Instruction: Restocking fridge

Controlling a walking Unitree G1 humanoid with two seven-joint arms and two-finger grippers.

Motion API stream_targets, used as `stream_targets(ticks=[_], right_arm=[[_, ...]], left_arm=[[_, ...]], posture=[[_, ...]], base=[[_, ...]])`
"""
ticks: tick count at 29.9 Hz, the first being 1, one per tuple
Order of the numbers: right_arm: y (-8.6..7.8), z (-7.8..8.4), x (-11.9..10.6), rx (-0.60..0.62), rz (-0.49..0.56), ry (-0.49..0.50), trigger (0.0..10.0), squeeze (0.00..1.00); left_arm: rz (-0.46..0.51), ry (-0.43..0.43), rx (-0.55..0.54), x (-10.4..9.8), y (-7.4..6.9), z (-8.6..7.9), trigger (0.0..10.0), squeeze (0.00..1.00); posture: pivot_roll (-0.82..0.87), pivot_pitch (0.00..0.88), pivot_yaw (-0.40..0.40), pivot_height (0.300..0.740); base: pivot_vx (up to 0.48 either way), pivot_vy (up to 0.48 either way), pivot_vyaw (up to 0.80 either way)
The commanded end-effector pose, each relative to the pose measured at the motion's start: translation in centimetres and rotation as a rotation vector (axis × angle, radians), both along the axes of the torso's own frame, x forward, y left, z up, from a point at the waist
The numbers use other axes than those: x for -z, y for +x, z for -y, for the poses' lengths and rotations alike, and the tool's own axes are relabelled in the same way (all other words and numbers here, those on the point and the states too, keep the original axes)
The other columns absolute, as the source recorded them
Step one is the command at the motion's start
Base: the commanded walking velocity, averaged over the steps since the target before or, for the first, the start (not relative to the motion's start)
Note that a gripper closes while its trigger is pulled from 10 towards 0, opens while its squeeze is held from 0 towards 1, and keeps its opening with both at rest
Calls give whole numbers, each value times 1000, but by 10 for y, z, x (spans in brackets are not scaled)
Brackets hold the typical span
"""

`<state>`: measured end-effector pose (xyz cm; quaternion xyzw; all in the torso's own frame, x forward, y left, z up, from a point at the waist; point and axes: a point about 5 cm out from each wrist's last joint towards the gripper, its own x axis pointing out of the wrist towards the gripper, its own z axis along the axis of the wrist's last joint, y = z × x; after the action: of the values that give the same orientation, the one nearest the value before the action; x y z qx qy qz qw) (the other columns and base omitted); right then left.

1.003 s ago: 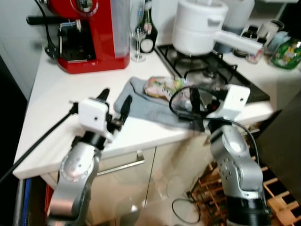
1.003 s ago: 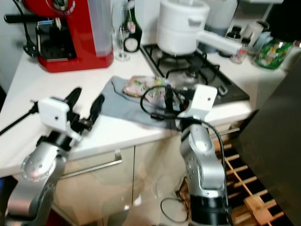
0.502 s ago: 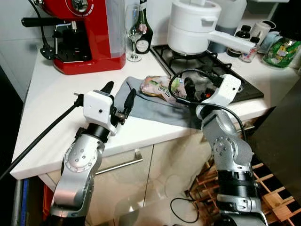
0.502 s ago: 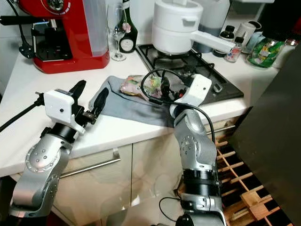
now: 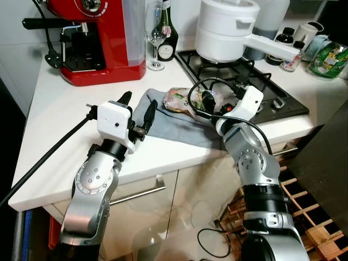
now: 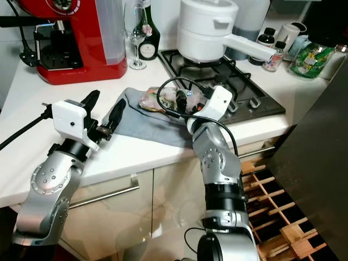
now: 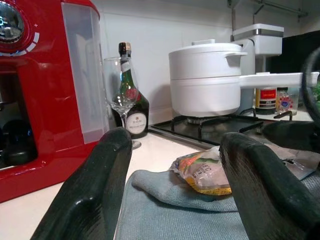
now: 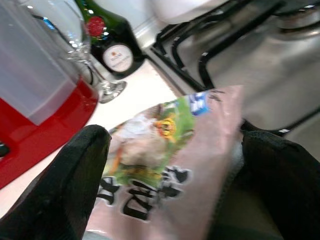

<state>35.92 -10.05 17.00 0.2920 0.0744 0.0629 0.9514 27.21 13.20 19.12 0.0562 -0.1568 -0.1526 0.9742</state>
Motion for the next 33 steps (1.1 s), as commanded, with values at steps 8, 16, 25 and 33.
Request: stream_targets(ticks=[8, 16, 25, 33], right_arm=[[8, -3, -2, -18, -6, 37, 10000, 0], [9, -6, 6, -35, -68, 95, 10000, 0], [15, -8, 1, -57, -49, 102, 10000, 0], [18, -13, 3, -94, -58, 106, 10000, 0]], left_arm=[[-11, 5, 3, 0, 3, 2, 10000, 0], [-18, 7, 6, 1, 4, 2, 10000, 0], [-18, 8, 7, 0, 5, 2, 10000, 0], [-22, 10, 7, 1, 5, 3, 10000, 0]], posture=[[-29, 0, -45, 740], [-28, 0, -44, 740], [-27, 0, -44, 740], [-24, 0, -43, 740]], base=[[0, 0, 0], [0, 0, 0], [0, 0, 0], [0, 0, 0]])
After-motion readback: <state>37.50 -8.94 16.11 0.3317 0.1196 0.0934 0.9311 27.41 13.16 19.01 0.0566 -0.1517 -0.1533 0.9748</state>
